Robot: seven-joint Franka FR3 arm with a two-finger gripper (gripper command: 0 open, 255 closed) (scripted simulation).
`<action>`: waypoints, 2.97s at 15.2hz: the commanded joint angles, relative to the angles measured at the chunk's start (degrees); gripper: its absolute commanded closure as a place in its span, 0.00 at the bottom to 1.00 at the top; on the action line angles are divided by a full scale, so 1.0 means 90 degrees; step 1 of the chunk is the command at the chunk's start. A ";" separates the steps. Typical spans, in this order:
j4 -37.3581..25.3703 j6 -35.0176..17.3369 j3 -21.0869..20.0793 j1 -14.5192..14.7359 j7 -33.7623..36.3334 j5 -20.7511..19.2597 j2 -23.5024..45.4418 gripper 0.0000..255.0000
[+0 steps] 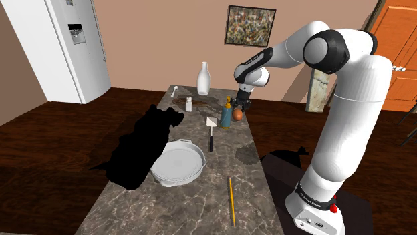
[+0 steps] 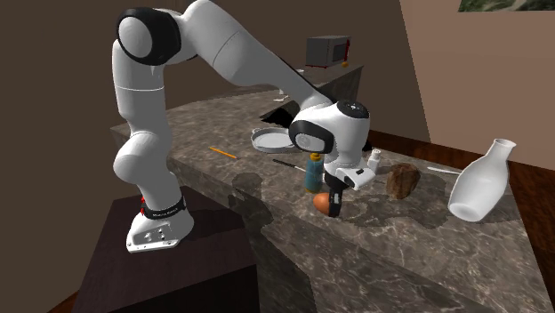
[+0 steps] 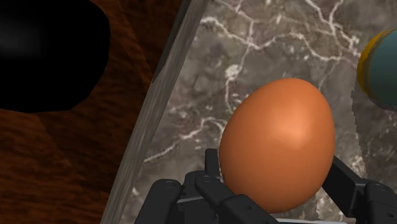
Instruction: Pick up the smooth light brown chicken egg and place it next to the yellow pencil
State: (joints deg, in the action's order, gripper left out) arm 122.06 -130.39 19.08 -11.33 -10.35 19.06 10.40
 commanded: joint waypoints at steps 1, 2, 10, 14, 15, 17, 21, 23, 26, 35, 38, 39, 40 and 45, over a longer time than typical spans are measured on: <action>0.0000 0.0000 0.0000 0.0000 0.0000 0.0000 0.0000 1.00; -0.0001 0.0000 0.0000 0.0000 0.0000 0.0000 0.0000 1.00; -0.0077 0.0210 0.0028 0.0016 0.0112 -0.0120 -0.0159 1.00; -0.0200 0.0498 0.0056 0.0031 0.0252 -0.0266 -0.0355 1.00; -0.0234 0.0571 0.0062 0.0034 0.0286 -0.0300 -0.0400 1.00; -0.0307 0.0718 0.0071 0.0038 0.0350 -0.0364 -0.0489 1.00; -0.0471 0.1018 0.0086 0.0046 0.0471 -0.0480 -0.0650 1.00; -0.0561 0.1170 0.0091 0.0048 0.0527 -0.0532 -0.0723 1.00; -0.0708 0.1400 0.0096 0.0050 0.0607 -0.0602 -0.0823 1.00; -0.0850 0.1871 0.0047 0.0117 0.0909 -0.0805 -0.1223 1.00; -0.0147 0.1673 -0.0154 0.0282 0.1336 -0.0996 -0.1841 1.00; 0.0072 0.1618 -0.0231 0.0328 0.1481 -0.1048 -0.2038 1.00; 0.0283 0.1568 -0.0313 0.0371 0.1627 -0.1095 -0.2232 1.00; 0.1233 0.1388 -0.0777 0.0561 0.2358 -0.1229 -0.3138 1.00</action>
State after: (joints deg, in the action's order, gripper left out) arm 131.25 -117.32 12.99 -6.65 9.47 8.13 -16.26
